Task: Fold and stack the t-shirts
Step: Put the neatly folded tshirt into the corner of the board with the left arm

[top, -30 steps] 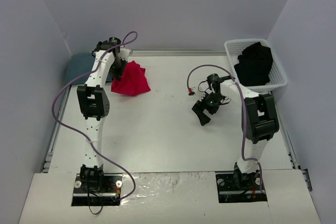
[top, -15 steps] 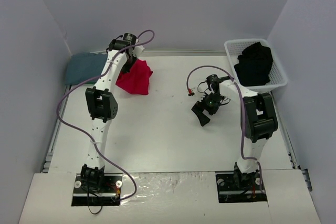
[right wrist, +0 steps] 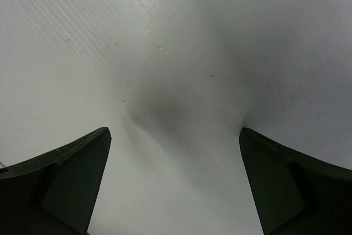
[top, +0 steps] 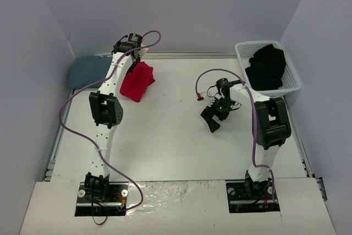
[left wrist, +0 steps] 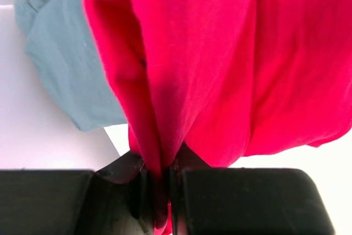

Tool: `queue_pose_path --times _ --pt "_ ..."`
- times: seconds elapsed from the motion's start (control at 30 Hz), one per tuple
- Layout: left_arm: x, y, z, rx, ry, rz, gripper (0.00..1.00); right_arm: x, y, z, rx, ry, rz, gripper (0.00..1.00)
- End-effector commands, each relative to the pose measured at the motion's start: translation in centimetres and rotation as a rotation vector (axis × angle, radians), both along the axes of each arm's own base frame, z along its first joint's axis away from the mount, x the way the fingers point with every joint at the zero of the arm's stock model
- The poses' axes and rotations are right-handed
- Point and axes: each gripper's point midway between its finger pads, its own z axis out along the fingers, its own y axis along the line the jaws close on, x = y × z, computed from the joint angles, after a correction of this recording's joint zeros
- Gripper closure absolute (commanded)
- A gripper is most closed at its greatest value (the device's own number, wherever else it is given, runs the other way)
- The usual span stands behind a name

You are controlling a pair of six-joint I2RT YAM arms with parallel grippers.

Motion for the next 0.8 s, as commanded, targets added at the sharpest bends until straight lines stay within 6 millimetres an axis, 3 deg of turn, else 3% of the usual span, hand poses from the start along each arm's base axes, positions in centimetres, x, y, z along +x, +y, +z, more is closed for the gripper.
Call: queue_pose_path --times 0.0,0.37,0.77 --pt "0.4 0.8 7.4 0.002 -0.189 0.031 0.98 -1.4 -0.8 -1.1 -0.046 0.066 0.001 0.00" --pt "0.5 0.4 10.1 -0.159 -0.284 0.098 0.98 -1.7 -1.0 -1.5 -0.061 0.079 -0.001 0.00" --pt "-0.7 3.8 13.3 -0.279 -0.339 0.188 0.98 -1.7 -1.1 -1.5 -0.068 0.078 -0.004 0.00"
